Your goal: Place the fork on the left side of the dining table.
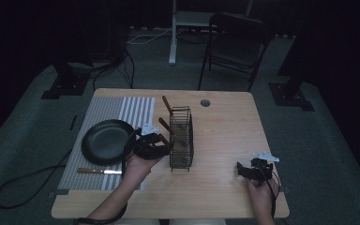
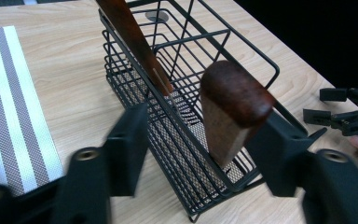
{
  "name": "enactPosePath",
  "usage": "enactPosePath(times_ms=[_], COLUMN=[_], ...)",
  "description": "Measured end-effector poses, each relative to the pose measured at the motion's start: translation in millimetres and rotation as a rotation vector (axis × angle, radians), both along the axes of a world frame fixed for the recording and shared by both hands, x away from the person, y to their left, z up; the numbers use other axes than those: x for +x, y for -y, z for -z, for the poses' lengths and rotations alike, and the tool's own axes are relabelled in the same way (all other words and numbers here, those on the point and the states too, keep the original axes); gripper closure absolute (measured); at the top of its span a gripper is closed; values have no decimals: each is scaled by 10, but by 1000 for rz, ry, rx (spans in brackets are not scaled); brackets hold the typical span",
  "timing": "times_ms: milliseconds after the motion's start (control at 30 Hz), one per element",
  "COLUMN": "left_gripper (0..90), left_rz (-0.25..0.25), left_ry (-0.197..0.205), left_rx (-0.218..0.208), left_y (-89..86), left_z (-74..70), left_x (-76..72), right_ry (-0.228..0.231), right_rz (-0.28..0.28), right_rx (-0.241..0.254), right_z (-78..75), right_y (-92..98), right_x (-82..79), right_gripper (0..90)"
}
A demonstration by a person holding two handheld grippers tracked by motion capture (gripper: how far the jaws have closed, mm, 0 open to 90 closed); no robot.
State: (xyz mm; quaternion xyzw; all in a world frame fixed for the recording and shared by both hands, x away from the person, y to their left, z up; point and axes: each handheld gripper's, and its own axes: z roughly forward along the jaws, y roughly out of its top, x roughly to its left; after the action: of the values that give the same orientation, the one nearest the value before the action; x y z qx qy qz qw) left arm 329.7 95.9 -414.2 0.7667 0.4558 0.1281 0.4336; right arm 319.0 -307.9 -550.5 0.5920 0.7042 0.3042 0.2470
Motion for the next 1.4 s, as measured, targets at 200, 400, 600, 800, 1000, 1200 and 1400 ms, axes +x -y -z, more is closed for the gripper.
enactPosePath(times_ms=[200,400,600,800,1000,1200,1400], left_gripper=[677,744,758,763,767,769,769], left_rz=[38,45,42,32,39,44,36], left_ry=[-17,-33,-20,17,54,92,120], left_rx=[-49,-111,-134,-137,-123,-122,-152], left_y=[-6,-37,-50,-58,-96,-148,-228], left_z=[18,47,64,20,-66,-170,-315], left_x=[20,49,38,-3,-51,-100,-124], right_ry=[0,0,0,0,1,0,0], right_rz=[0,0,0,0,-1,0,-1], right_rx=[1,0,1,0,-1,-1,-1], right_z=[0,0,0,0,0,0,-1], right_y=[-1,0,0,0,1,1,1], right_x=[0,0,0,0,1,0,0], right_gripper=[120,120,120,120,119,119,120])
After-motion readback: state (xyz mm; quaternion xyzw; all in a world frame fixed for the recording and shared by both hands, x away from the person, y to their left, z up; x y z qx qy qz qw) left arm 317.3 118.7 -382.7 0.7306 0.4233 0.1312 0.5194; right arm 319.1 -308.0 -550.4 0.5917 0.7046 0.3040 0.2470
